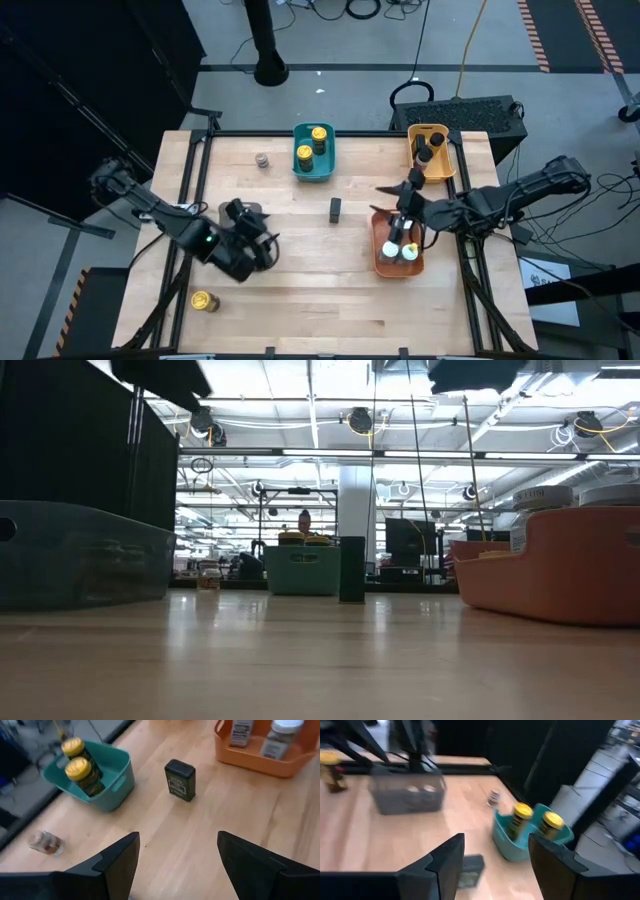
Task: Sort spices by type
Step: Put the brown seasoning bottle into the black bin
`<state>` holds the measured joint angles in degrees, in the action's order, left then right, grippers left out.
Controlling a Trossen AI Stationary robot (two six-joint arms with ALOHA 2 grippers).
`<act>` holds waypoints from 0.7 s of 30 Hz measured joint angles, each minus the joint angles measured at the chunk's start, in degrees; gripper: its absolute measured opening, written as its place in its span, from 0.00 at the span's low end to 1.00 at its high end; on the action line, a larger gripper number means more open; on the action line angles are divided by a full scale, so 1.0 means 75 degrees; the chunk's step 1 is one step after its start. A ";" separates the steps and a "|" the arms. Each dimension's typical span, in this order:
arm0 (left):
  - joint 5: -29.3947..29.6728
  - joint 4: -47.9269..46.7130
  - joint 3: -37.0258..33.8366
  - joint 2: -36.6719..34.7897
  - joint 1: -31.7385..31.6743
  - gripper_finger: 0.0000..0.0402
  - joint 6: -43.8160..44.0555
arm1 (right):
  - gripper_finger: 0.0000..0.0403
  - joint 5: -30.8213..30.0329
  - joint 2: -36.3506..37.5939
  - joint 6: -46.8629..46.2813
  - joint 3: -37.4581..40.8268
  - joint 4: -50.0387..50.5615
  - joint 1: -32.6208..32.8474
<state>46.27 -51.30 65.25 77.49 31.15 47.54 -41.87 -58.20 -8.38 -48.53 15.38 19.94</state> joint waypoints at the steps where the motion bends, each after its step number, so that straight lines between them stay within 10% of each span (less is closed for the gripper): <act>1: -0.0203 0.0085 0.0000 0.0000 -0.0195 0.68 -0.0014 | 0.50 -0.0093 0.0035 -0.0067 0.0000 0.0187 0.0000; 21: -0.4682 -0.0221 0.0000 0.0000 -0.6634 0.68 -0.4515 | 0.50 -0.0245 0.0091 0.0177 -0.0003 0.0515 -0.0276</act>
<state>11.16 -52.96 65.25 77.49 -18.60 13.68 -43.70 -57.52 -7.05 -48.56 19.25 17.87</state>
